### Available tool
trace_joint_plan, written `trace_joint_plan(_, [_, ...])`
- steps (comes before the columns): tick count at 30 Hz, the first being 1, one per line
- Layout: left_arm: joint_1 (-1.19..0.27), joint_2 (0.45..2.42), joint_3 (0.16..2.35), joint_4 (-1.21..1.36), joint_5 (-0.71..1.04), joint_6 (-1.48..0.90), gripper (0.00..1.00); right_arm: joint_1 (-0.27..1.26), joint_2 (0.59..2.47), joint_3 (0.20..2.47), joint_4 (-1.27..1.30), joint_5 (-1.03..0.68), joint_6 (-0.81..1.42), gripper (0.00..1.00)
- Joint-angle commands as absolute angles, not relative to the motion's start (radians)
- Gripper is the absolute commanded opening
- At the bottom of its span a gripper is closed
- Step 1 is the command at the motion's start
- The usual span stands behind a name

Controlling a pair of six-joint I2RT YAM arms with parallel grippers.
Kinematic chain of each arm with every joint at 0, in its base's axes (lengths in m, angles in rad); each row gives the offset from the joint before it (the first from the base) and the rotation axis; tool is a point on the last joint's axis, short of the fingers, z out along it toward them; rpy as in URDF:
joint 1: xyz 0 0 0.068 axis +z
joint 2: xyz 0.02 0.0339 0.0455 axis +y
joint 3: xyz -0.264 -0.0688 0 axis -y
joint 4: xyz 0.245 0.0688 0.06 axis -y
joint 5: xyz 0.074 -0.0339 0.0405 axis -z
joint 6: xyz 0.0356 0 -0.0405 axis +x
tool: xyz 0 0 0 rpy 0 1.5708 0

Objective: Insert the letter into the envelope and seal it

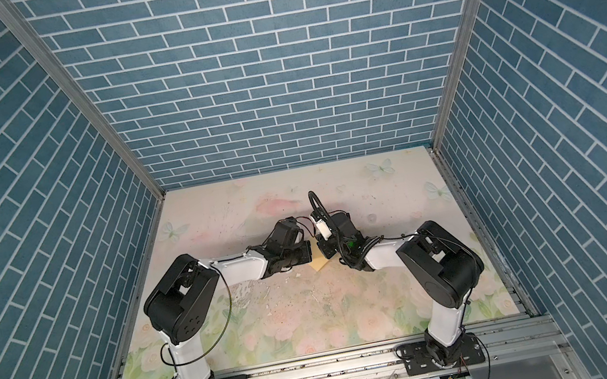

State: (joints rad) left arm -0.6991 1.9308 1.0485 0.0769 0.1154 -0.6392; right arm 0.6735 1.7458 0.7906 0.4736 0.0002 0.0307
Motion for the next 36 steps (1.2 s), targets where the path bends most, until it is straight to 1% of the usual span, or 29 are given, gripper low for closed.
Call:
trace_joint_plan(1, [-0.692, 1.986, 0.996, -0.102, 0.071, -0.626, 0.0, 0.662, 1.782, 0.815, 0.422, 0.087, -0.038, 0.0])
trace_joint_plan(17, [-0.691, 1.989, 0.999, -0.115, 0.063, -0.624, 0.0, 0.547, 1.802, 0.824, 0.403, 0.076, -0.018, 0.0])
trace_joint_plan(29, [-0.692, 1.987, 0.996, -0.116, 0.06, -0.623, 0.0, 0.454, 1.839, 0.867, 0.331, 0.143, -0.001, 0.0])
trace_joint_plan(36, [-0.691, 1.985, 0.994, -0.113, 0.06, -0.622, 0.0, 0.432, 1.835, 0.876, 0.329, 0.08, 0.031, 0.0])
